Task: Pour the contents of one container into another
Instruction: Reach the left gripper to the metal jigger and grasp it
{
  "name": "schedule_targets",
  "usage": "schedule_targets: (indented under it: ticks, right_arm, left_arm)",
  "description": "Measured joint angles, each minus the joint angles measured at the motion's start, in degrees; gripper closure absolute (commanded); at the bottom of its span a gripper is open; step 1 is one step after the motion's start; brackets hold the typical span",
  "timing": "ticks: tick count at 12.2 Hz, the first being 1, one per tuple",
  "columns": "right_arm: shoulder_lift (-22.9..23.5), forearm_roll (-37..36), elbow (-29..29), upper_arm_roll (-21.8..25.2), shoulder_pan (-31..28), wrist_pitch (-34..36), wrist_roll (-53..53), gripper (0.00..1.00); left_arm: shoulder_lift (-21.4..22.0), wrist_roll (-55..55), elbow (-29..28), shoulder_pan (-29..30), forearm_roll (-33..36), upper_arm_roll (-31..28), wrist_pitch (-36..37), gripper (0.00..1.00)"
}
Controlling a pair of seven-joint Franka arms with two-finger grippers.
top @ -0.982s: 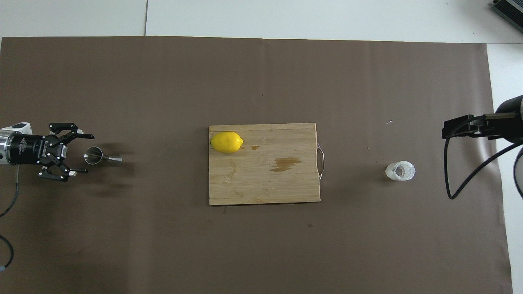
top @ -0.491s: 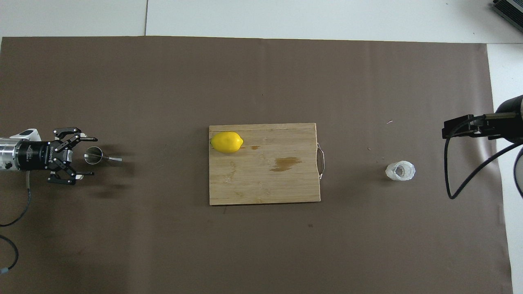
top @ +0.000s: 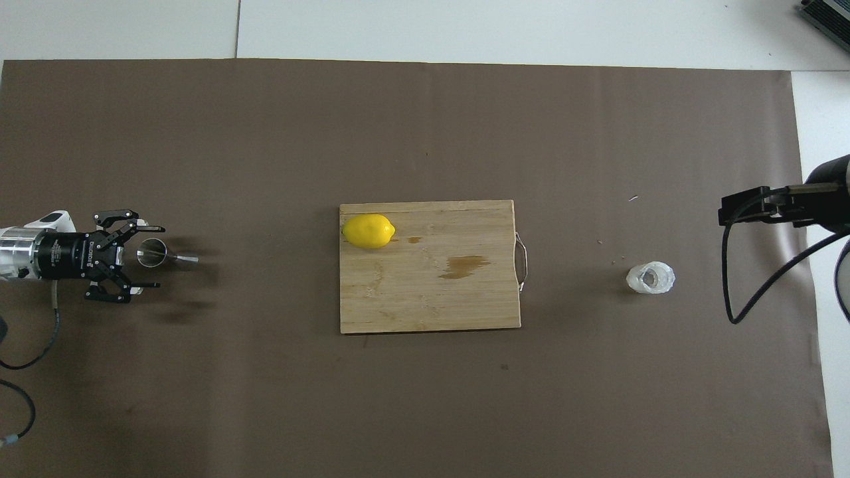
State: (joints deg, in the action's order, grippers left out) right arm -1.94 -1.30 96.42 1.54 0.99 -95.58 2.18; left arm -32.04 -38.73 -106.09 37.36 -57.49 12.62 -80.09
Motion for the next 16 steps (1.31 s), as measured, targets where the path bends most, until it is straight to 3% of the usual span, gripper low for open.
schedule_targets:
  ticks: [2,4,6,16]
  right_arm:
    - [0.0,0.0,0.0,0.0,0.0,0.0,0.0,0.0]
    - [0.0,0.0,0.0,0.0,0.0,0.0,0.0,0.0]
    - [0.0,0.0,0.0,0.0,0.0,0.0,0.0,0.0]
    - [0.0,0.0,0.0,0.0,0.0,0.0,0.0,0.0]
  left_arm:
    - [0.0,0.07,0.0,0.0,-0.02,0.0,0.0,0.0]
    - [0.0,0.3,-0.01,0.0,-0.12,0.11,0.0,0.17]
    - [0.0,0.47,-0.01,0.0,-0.17,0.42,0.0,0.25]
    - [0.0,0.52,-0.02,0.37,-0.18,0.49,0.0,0.24]
